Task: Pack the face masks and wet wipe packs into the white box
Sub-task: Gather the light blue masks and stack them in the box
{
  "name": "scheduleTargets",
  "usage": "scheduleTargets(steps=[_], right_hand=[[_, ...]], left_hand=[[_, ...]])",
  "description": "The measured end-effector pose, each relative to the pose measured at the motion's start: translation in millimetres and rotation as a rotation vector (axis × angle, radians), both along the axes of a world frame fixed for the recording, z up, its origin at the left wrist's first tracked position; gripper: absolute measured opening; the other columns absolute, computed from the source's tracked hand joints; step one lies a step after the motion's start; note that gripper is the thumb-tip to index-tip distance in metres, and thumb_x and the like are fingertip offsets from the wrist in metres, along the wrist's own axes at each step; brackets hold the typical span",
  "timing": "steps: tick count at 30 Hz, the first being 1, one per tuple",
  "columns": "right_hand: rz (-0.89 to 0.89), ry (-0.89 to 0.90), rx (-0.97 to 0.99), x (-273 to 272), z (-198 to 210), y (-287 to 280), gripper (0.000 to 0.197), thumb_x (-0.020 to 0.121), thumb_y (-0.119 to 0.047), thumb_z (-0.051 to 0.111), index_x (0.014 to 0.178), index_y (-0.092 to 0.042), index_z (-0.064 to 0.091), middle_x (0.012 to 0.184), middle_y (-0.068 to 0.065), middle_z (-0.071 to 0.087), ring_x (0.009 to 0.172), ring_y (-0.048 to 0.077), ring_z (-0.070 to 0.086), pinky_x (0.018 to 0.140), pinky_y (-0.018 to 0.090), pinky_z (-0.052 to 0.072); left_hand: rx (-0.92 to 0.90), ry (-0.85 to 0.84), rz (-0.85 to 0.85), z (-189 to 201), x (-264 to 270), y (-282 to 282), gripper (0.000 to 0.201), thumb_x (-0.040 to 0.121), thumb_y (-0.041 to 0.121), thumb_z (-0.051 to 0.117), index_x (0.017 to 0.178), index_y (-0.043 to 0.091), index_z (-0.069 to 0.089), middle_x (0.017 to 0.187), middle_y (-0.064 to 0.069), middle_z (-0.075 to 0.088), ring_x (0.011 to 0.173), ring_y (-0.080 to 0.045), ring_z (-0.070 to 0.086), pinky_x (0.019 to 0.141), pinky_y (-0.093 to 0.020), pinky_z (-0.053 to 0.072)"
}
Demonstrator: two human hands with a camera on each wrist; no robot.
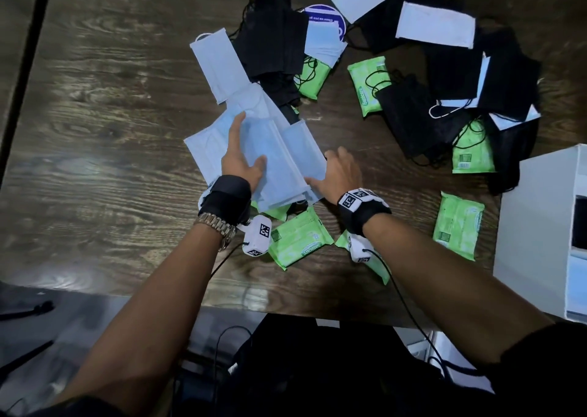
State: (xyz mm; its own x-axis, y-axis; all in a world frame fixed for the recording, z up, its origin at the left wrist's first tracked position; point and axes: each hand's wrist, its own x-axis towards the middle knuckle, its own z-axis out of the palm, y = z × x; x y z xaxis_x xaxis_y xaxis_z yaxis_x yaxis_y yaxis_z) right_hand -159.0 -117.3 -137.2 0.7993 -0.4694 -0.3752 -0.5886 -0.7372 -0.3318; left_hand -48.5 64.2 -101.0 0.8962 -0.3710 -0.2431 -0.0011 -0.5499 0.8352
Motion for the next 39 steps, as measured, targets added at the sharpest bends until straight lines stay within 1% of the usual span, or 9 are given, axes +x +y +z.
scheduleTargets(steps=[4,9,13,17,24,26,30,34,39], right_hand=[[-0.065,-0.013,0.088,8.2,-4.6,1.9,0.06,0.073,-0.047,0.081,0.108,-0.007,0.054,0.117,0.015,0.054,0.108,0.034,0.053,0.084,0.04,0.044],[-0.325,-0.247,0.412,6.1,2.5,-13.8,0.029,0.08,-0.015,0.078,0.08,-0.008,0.05,0.076,0.01,0.055,0.058,0.017,0.048,0.051,0.024,0.035],[-0.612,-0.53,0.879,-3.5,26.9,-30.7,0.027,0.082,-0.006,0.079,0.102,-0.001,0.061,0.101,0.011,0.072,0.088,0.023,0.069,0.078,0.04,0.059],[-0.566,-0.581,1.22,-8.3,56.6,-30.3,0.028,0.085,0.001,0.072,0.11,-0.002,0.059,0.113,0.018,0.07,0.097,0.027,0.069,0.087,0.044,0.058],[-0.356,-0.454,0.77,-10.8,42.0,-9.9,0.035,0.071,-0.021,0.09,0.087,-0.013,0.06,0.083,-0.003,0.07,0.069,0.0,0.063,0.062,0.023,0.053],[-0.388,-0.455,0.657,-14.0,36.6,-12.8,0.052,0.064,-0.035,0.092,0.099,-0.018,0.057,0.096,-0.005,0.069,0.082,0.001,0.066,0.067,0.024,0.055],[-0.442,-0.464,0.819,-20.3,33.8,-26.9,0.074,0.069,-0.021,0.091,0.129,-0.015,0.048,0.121,0.001,0.065,0.106,0.008,0.065,0.082,0.026,0.057],[-0.433,-0.494,0.725,-24.3,33.8,-40.4,0.044,0.074,-0.012,0.085,0.113,-0.01,0.065,0.106,0.004,0.073,0.095,0.016,0.07,0.081,0.04,0.059],[-0.524,-0.611,0.71,-33.2,39.3,-60.1,0.046,0.073,0.0,0.084,0.114,0.001,0.063,0.104,0.009,0.07,0.086,0.006,0.067,0.078,0.029,0.056]], left_hand=[[-0.014,0.014,-0.018,-1.9,-0.3,7.4,0.042,0.084,0.001,0.053,0.113,0.029,0.067,0.124,0.004,0.063,0.114,-0.009,0.056,0.097,-0.021,0.045],[-0.003,0.135,0.107,-12.5,-1.8,12.3,0.035,0.083,0.001,0.053,0.086,0.03,0.072,0.098,0.001,0.071,0.104,-0.025,0.065,0.094,-0.038,0.053],[-0.079,0.188,0.141,-14.3,-4.5,5.4,0.008,0.087,0.022,0.067,0.09,0.024,0.073,0.101,0.003,0.072,0.105,-0.015,0.063,0.103,-0.035,0.046],[-0.167,0.248,0.119,-11.3,-7.7,-16.0,0.042,0.075,0.058,0.07,0.093,0.02,0.072,0.108,0.005,0.07,0.109,-0.011,0.061,0.101,-0.028,0.043],[-0.264,0.161,0.013,6.5,-21.2,-61.0,0.031,0.076,0.038,0.077,0.098,0.028,0.058,0.108,0.009,0.061,0.106,-0.01,0.057,0.092,-0.023,0.045],[-0.291,0.119,-0.026,5.3,-21.4,-66.9,0.038,0.073,0.032,0.077,0.102,0.025,0.054,0.109,0.007,0.058,0.106,-0.01,0.055,0.092,-0.023,0.043],[-0.339,0.073,-0.189,9.0,-25.3,-82.2,0.075,0.072,0.016,0.078,0.134,0.019,0.036,0.136,0.005,0.041,0.129,-0.009,0.039,0.11,-0.028,0.034],[-0.36,0.148,-0.177,11.7,-30.5,-100.8,0.108,0.075,-0.003,0.073,0.152,0.014,-0.001,0.145,0.01,0.026,0.129,-0.001,0.036,0.104,-0.015,0.037],[-0.388,0.09,-0.112,10.1,-39.9,-120.7,0.058,0.07,0.011,0.07,0.123,0.002,0.048,0.113,-0.008,0.061,0.102,-0.018,0.06,0.082,-0.014,0.049]])
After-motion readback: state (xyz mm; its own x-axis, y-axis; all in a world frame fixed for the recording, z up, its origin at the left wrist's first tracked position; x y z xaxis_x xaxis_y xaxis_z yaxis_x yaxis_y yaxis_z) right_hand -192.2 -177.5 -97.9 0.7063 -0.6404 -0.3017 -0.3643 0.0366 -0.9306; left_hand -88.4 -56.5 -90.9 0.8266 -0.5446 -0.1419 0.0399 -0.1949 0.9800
